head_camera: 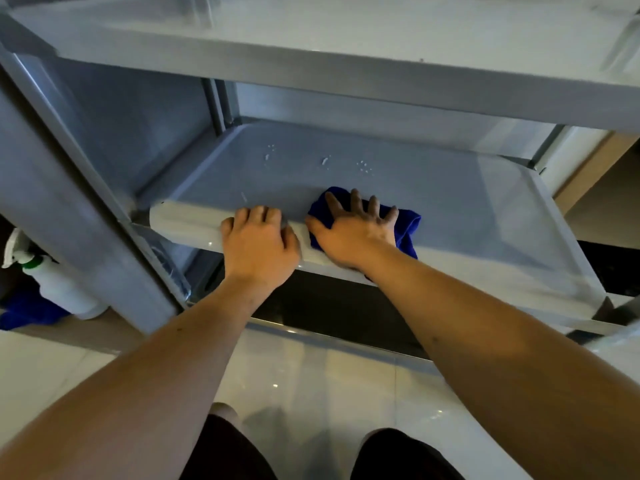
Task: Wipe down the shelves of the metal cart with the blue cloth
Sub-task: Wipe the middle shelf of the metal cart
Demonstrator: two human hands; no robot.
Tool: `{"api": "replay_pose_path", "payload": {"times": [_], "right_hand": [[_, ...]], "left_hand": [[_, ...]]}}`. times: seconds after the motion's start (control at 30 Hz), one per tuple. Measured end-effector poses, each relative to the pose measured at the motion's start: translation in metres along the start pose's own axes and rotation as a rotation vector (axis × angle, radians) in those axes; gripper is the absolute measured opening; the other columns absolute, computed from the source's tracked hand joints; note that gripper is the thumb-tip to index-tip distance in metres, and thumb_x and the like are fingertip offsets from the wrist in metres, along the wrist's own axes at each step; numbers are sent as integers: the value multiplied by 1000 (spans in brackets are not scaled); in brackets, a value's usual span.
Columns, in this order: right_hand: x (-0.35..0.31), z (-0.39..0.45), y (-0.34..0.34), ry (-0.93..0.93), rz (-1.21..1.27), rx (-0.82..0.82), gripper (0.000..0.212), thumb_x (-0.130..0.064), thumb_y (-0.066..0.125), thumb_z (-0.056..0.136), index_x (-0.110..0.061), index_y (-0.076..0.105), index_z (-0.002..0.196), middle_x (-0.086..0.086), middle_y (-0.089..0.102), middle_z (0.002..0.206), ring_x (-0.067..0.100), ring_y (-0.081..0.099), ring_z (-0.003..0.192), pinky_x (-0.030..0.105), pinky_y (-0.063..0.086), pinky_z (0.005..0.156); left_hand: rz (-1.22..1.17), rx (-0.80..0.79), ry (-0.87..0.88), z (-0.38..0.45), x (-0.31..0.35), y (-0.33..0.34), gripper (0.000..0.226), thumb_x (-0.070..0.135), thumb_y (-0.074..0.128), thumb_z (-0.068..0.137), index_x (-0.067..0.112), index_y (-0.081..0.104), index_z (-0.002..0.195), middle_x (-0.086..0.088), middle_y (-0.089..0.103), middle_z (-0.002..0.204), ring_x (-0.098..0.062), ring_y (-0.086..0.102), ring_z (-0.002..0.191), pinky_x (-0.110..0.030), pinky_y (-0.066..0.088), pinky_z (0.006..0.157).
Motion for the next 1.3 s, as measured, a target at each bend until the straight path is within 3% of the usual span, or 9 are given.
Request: {"api": "replay_pose_path", "payload": {"times": [0.07, 0.23, 0.73, 1.0, 1.3], "right_hand": [[6, 18, 0, 25, 15, -4, 78, -79, 16, 90, -43, 4, 158, 7, -2, 169, 41, -3, 152, 69, -7, 114], [17, 68, -5, 71, -33, 54, 79, -81, 12, 89, -42, 11, 158, 10, 9, 168, 41, 10, 150, 69, 6, 113], [49, 201, -18, 170, -48, 52, 81, -82, 15, 87, -40, 20, 156, 10, 27, 162, 41, 27, 143, 65, 16, 111], [36, 180, -17, 145, -40, 45, 78, -80, 15, 89, -41, 17, 157, 6, 21, 165, 40, 21, 146, 65, 13, 113], [-15, 84, -4, 3, -43, 52, 77, -78, 9, 90, -42, 10, 158, 3, 9, 169, 38, 9, 151, 67, 4, 114]], "left_hand": [[22, 0, 3, 5, 1, 4, 32, 40, 44, 88, 15, 59, 101, -10, 60, 103, -30, 52, 100, -47, 39, 89], [31, 8, 80, 15, 4, 7, 46, 43, 37, 83, 10, 63, 101, -14, 60, 102, -33, 51, 97, -48, 42, 85], [9, 168, 121, 14, -2, 12, 36, 36, 46, 77, 7, 59, 93, -15, 57, 90, -35, 49, 83, -45, 35, 75], [23, 155, 125, 13, 0, 7, 37, 38, 44, 80, 7, 60, 94, -15, 58, 91, -35, 51, 83, -46, 39, 75], [-37, 86, 96, 11, -1, 5, 39, 38, 41, 80, 8, 63, 92, -13, 58, 92, -32, 51, 86, -46, 43, 77]]}}
Point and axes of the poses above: each hand's wrist, its own z-axis towards the middle knuckle, its own y-axis out of the palm, x = y × z, the point moved 7 cm from there along z, towards the middle knuckle
